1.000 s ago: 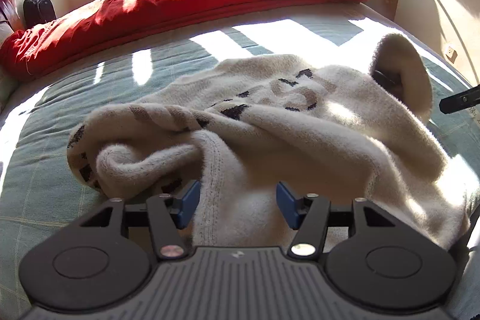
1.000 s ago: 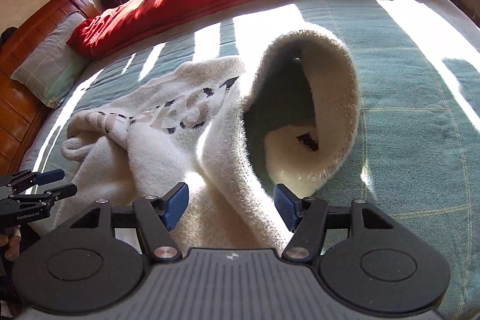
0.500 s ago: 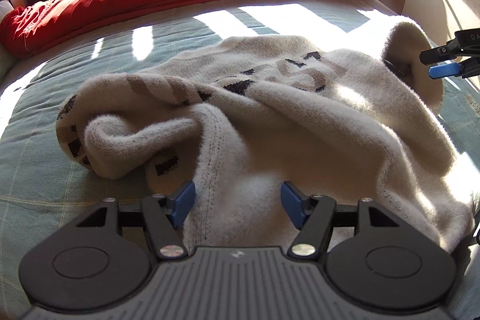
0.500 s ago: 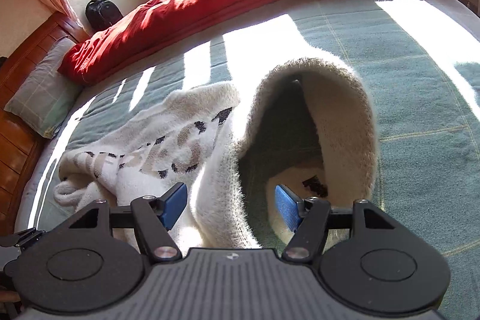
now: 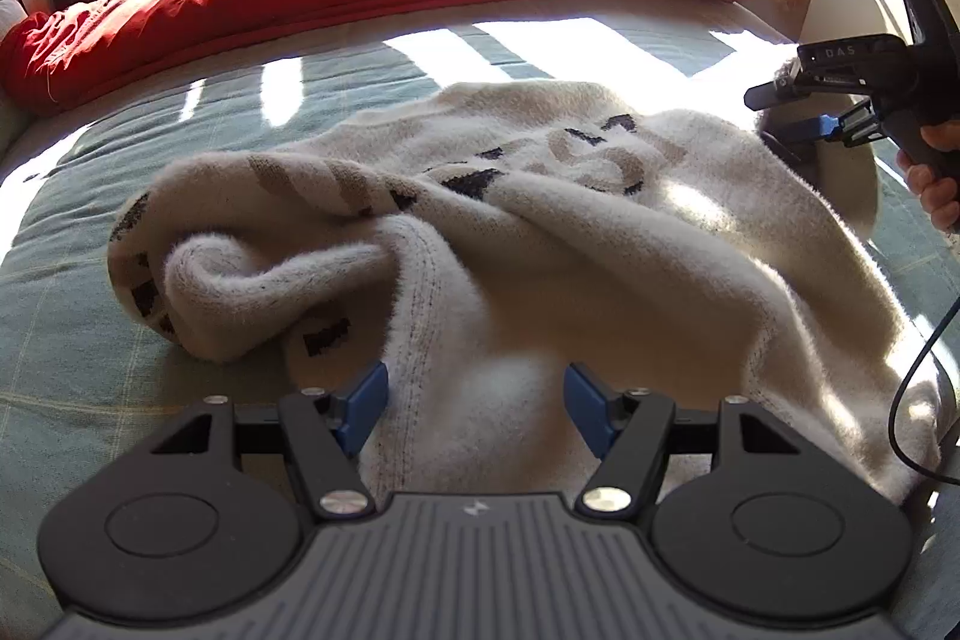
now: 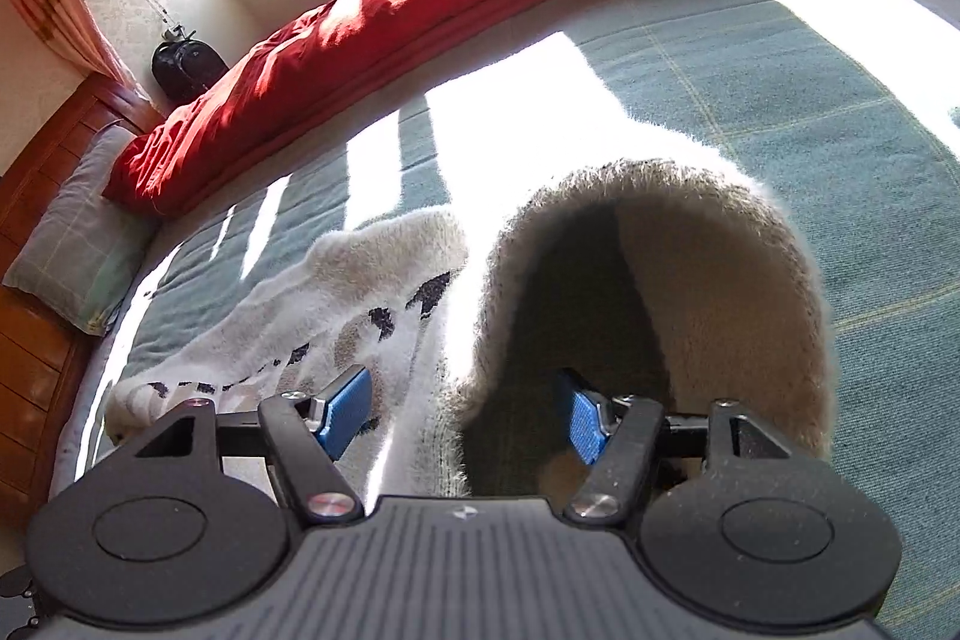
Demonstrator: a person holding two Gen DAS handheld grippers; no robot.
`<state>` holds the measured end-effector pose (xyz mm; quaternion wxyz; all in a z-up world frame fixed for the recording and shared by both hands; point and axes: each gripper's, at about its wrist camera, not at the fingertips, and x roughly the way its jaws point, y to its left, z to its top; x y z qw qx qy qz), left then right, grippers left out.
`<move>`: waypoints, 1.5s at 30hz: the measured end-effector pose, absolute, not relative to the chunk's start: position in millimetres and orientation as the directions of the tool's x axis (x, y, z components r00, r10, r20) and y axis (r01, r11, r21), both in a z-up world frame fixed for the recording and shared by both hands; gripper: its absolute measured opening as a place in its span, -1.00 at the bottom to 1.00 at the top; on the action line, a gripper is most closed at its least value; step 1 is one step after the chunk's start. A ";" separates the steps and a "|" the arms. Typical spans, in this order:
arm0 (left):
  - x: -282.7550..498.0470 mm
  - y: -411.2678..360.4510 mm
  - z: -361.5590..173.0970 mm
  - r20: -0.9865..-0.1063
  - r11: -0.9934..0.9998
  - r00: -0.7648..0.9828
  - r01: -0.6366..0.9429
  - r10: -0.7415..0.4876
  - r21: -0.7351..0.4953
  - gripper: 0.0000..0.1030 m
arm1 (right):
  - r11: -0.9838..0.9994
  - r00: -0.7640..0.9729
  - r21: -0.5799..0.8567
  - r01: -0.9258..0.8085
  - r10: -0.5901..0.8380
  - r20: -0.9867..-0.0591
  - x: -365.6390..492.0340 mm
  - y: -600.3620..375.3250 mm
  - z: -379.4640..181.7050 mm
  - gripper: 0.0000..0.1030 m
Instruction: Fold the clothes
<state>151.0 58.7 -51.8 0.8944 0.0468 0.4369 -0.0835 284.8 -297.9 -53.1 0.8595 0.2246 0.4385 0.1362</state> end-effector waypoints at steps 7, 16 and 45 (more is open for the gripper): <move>148.2 61.4 -51.1 -0.787 0.983 0.607 0.183 -0.111 0.002 0.28 | 0.866 0.563 0.498 -0.040 0.431 -0.705 311.7 -277.3 -77.2 0.40; 144.7 63.5 -50.1 -0.780 0.983 0.613 0.184 -0.120 -0.007 0.28 | 0.863 0.494 0.496 -0.095 0.473 -0.729 331.9 -240.0 -100.0 0.04; 124.3 25.7 -15.4 -0.732 0.956 0.662 0.289 -0.160 0.053 0.29 | 0.968 0.749 0.222 0.121 0.058 -0.660 266.2 -428.5 37.7 -0.74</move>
